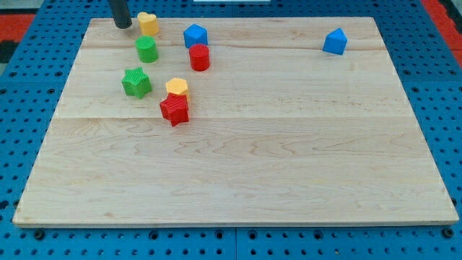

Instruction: Slide the yellow heart to the top of the yellow hexagon

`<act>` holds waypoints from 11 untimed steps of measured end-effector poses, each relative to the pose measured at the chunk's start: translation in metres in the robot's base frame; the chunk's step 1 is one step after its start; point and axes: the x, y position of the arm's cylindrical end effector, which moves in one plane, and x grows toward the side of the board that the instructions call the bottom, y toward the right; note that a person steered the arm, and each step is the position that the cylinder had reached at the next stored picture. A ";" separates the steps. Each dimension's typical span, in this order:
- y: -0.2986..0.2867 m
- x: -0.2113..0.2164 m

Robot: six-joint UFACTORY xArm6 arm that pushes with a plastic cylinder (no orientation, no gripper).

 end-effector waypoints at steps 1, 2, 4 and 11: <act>-0.003 -0.008; 0.032 -0.008; 0.047 0.016; 0.087 0.095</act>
